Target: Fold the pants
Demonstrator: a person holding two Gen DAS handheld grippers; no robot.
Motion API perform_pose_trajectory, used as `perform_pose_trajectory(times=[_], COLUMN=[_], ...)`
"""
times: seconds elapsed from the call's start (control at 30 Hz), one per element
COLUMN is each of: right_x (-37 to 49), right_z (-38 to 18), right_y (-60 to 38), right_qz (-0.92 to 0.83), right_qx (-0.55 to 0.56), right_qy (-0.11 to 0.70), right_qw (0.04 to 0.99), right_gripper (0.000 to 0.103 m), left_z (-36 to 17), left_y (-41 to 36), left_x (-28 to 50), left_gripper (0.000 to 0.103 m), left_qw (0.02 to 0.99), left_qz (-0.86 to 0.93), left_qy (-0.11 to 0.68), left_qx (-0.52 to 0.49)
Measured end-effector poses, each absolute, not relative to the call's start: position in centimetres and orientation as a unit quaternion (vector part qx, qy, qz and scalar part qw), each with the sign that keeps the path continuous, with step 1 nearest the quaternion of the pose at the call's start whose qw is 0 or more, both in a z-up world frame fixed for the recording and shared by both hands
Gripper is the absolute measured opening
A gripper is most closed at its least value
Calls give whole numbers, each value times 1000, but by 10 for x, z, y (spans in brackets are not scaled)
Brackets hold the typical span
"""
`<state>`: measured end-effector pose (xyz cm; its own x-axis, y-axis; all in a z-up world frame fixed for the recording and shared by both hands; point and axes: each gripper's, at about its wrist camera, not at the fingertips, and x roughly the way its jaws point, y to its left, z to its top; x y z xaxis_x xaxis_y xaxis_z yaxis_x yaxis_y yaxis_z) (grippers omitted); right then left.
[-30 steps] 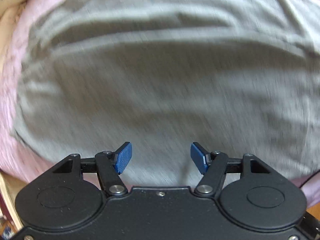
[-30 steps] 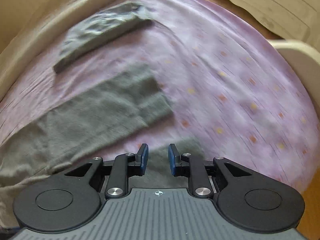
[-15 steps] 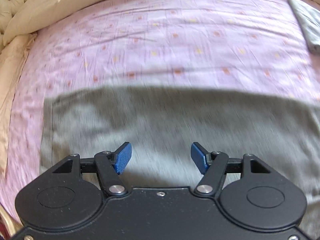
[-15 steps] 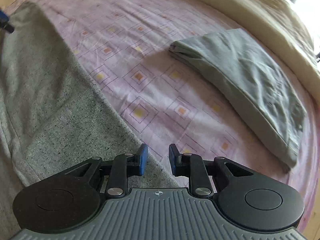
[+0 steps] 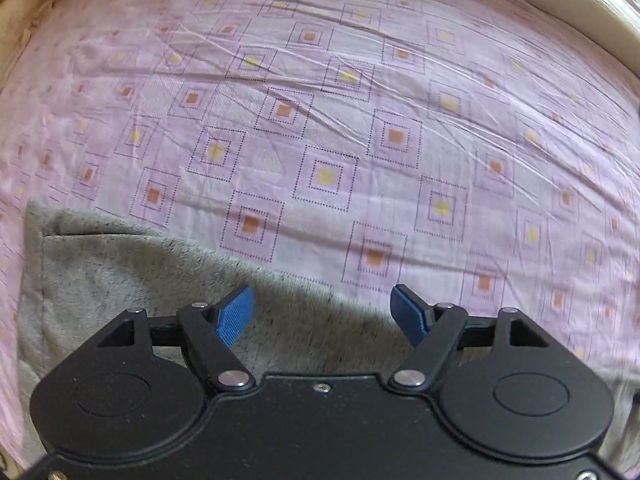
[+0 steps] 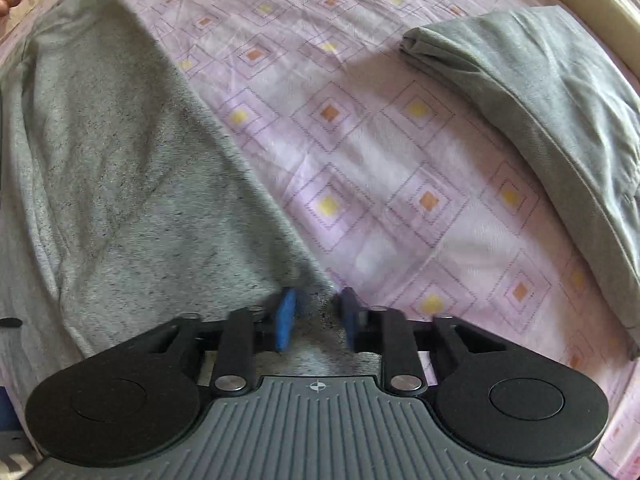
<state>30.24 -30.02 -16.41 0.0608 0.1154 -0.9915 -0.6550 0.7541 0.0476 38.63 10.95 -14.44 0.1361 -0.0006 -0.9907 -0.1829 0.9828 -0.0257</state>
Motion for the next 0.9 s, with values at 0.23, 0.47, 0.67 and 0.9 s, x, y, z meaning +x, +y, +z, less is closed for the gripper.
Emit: perform_pose_trajectory(times=[0.23, 0.47, 0.67, 0.9], right_x=[281, 259, 213, 112], right_z=[-159, -126, -69, -45], right_y=[-289, -300, -301, -271], right_qz=[262, 227, 216, 231], right_qx=[-237, -232, -233, -251], right_qy=[598, 550, 483, 429], right_qw=[720, 769, 816, 837], right_gripper=[6, 5, 5, 5], left_z=[-171, -135, -45, -5], left_y=[100, 93, 89, 107], left_x=[393, 378, 317, 219], left_gripper=[73, 4, 0, 0], left_qw=[721, 754, 832, 839], left_qz=[103, 98, 61, 51], left_qy=[683, 646, 549, 538], left_qx=[-58, -67, -44, -65])
